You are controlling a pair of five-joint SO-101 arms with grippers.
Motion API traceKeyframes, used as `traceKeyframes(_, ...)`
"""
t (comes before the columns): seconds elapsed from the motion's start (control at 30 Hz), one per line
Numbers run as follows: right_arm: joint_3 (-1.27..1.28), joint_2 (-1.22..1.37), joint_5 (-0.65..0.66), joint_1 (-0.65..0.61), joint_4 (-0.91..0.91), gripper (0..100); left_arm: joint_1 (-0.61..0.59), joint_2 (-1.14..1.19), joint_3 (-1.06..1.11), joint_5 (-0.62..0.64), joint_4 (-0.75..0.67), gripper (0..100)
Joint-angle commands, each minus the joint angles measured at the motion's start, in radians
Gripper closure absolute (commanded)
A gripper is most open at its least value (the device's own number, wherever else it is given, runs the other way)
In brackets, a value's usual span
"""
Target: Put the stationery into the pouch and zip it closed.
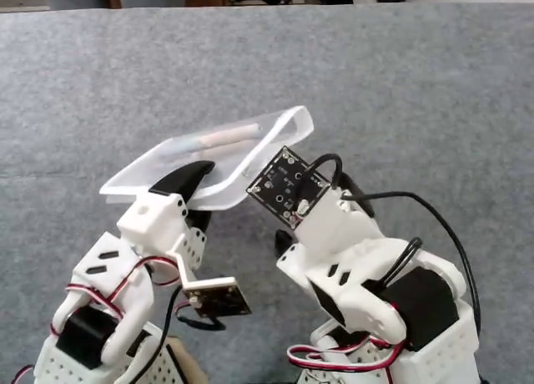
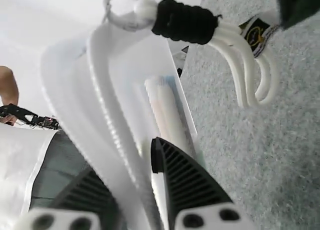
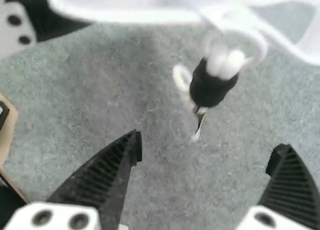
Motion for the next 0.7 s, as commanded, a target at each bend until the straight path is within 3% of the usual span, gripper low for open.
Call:
traceKeyframes(0.0,-0.008,0.019,0.003,-0.012,-0.031,59.9,0.031,0.000,-0.120,0.020,0.060,97)
traceKeyframes(0.33,0.022,0.021,-0.035,-0.011,-0.141,59.9,0.099,0.000,-0.171,0.035,0.187,97)
traceKeyframes(0.47,0.038,0.021,-0.060,0.077,-0.178,60.7,0.108,0.000,-0.174,0.035,0.210,97)
traceKeyframes(0.67,0.081,0.021,-0.077,0.140,-0.209,85.0,0.102,0.000,-0.173,0.051,0.204,97)
